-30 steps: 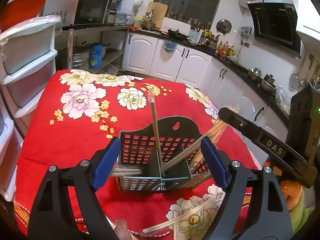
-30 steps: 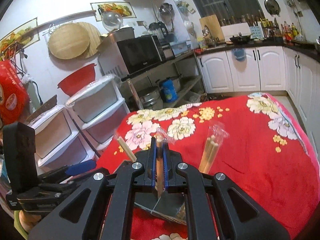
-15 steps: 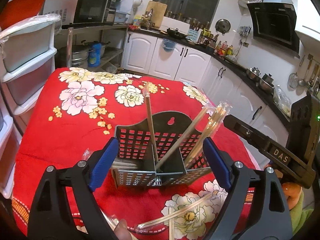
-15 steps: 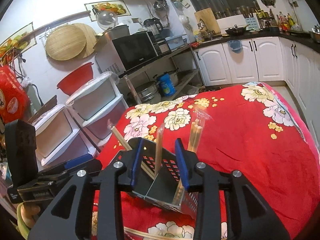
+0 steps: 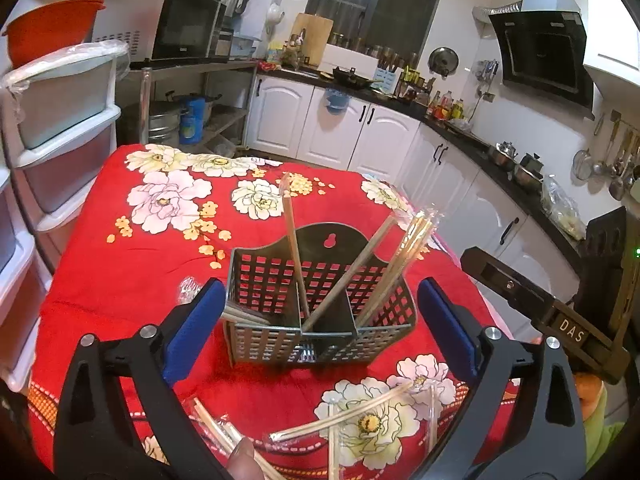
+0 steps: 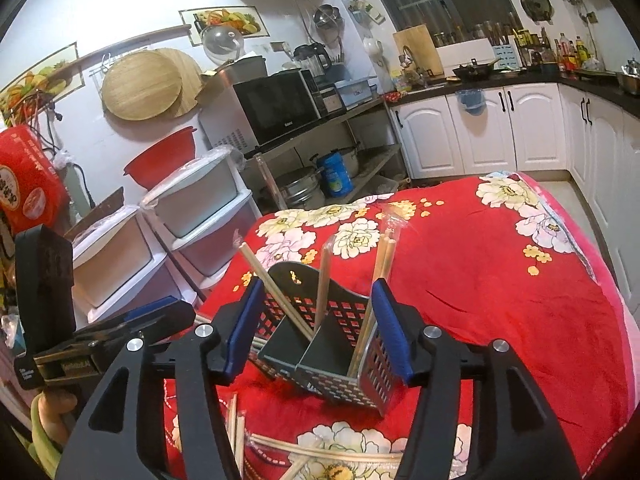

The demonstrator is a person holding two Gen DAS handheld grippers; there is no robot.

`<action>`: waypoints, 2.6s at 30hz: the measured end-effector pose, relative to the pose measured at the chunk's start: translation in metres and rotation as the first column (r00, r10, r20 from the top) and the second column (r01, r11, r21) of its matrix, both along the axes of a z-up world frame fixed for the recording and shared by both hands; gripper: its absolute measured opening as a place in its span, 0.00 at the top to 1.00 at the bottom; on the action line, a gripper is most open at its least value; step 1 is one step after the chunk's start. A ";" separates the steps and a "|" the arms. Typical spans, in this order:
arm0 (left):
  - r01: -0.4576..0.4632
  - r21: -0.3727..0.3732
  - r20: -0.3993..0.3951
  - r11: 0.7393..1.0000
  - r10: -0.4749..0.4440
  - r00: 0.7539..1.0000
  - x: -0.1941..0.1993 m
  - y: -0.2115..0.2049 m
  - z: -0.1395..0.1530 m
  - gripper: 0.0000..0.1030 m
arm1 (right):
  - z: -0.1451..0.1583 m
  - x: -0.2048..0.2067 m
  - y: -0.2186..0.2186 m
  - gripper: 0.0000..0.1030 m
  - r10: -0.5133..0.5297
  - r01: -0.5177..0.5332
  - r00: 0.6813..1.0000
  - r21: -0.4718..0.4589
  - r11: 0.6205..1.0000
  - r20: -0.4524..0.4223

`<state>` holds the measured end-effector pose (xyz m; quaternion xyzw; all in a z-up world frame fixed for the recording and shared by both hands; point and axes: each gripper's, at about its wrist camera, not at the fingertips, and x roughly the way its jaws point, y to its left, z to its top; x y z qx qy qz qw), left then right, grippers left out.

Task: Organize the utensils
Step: 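Withdraw both open grippers from the caddy toward the chopstick bundles, then close the left gripper on a wrapped chopstick while the right gripper grasps another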

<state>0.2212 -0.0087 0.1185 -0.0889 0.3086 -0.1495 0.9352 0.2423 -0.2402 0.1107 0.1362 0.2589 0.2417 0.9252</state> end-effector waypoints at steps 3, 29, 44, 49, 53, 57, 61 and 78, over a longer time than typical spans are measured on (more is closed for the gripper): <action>0.001 -0.007 0.006 1.000 0.000 1.000 -0.005 0.001 0.002 0.11 | 0.001 -0.007 -0.002 0.42 -0.002 0.002 1.000 0.000 1.000 0.004; -0.018 -0.053 0.009 0.998 0.018 1.000 -0.057 0.011 -0.015 0.11 | -0.010 -0.065 -0.022 0.37 -0.020 0.020 1.000 -0.034 0.999 -0.001; -0.083 -0.085 -0.071 0.993 0.077 0.994 -0.076 0.031 -0.053 0.11 | -0.037 -0.084 -0.020 0.37 0.006 -0.009 0.998 -0.061 0.998 -0.060; -0.100 -0.084 -0.103 0.991 0.091 0.991 -0.081 0.037 -0.067 0.11 | -0.049 -0.088 -0.020 0.37 0.005 -0.012 0.996 -0.076 0.997 -0.093; -0.111 -0.086 -0.120 0.990 0.100 0.988 -0.083 0.042 -0.076 0.11 | -0.060 -0.092 -0.022 0.37 0.000 -0.010 0.993 -0.090 0.996 -0.118; -0.124 -0.091 -0.138 0.988 0.111 0.984 -0.088 0.048 -0.085 0.11 | -0.070 -0.096 -0.022 0.37 0.002 -0.016 0.990 -0.101 0.995 -0.142; -0.140 -0.093 -0.160 0.986 0.124 0.979 -0.091 0.053 -0.095 0.11 | -0.079 -0.101 -0.019 0.37 0.013 -0.031 0.987 -0.108 0.994 -0.162; -0.221 -0.096 -0.298 0.970 0.184 0.937 -0.066 0.079 -0.139 0.39 | -0.120 -0.102 0.040 0.37 0.123 -0.176 0.953 -0.178 0.968 -0.276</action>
